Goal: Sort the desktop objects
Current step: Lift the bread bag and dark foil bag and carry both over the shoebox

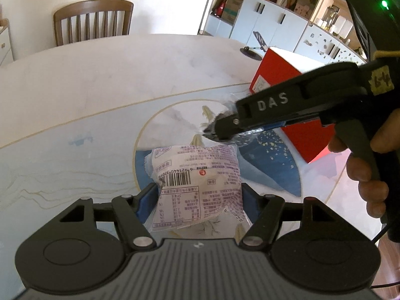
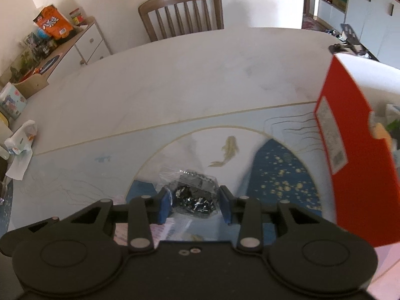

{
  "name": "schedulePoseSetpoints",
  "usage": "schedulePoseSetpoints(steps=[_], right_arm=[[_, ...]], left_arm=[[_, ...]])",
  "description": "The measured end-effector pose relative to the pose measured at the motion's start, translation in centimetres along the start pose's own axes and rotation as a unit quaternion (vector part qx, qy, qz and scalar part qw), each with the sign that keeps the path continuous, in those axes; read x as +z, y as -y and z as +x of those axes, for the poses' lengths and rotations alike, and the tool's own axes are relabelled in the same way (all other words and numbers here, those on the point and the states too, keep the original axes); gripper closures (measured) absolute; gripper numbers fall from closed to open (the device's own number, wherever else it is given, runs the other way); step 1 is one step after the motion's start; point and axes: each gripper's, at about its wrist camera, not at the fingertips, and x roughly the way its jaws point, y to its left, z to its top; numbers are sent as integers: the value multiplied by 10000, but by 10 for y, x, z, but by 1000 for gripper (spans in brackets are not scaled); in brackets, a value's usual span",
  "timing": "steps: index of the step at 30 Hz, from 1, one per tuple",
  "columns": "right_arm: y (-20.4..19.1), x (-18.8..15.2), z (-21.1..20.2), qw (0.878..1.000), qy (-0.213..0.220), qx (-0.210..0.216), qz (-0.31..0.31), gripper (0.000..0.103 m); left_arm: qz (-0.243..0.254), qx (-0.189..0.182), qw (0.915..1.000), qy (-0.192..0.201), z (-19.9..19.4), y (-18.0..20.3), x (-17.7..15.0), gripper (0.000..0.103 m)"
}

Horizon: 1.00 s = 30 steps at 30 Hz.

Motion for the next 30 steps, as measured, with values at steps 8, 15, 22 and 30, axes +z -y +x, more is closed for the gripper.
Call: schedulePoseSetpoints(steps=[8, 15, 22, 30], right_arm=[[15, -8, -30, 9997, 189, -51, 118, 64], [26, -14, -57, 9993, 324, -23, 180, 64], [33, -22, -82, 9988, 451, 70, 146, 64], [51, -31, -108, 9978, 609, 119, 249, 64]], left_arm=[[64, -10, 9999, 146, -19, 9, 6, 33], [190, -106, 9996, 205, -35, 25, 10, 33], [253, -142, 9993, 256, -49, 38, 14, 33], [290, -188, 9988, 337, -59, 51, 19, 35]])
